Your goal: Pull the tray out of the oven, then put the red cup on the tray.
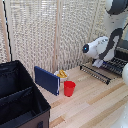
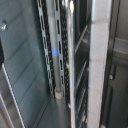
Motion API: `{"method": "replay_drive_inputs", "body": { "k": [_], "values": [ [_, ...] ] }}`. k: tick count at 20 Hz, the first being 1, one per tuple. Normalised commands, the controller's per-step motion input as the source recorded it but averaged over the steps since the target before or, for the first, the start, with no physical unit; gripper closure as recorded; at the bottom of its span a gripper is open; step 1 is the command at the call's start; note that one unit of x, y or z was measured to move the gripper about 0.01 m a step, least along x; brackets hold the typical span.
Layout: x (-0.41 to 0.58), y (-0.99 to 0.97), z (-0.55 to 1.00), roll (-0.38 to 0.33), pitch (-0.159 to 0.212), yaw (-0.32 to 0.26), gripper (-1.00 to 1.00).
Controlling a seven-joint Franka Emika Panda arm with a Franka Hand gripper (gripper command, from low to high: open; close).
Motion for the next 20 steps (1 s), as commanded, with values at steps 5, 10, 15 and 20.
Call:
{"method": "replay_drive_inputs", "body": {
  "k": [5, 10, 15, 20],
  "values": [
    [-0.063, 0.13, 0.03, -0.148, -0.018, -0.137, 1.0],
    [-0.079, 0.0, 0.04, -0.053, -0.002, -0.151, 1.0],
    [-0.09, -0.39, 0.02, 0.181, 0.023, -0.071, 1.0],
    [-0.043, -0.13, 0.01, 0.06, 0.011, 0.001, 1.0]
  ]
}}
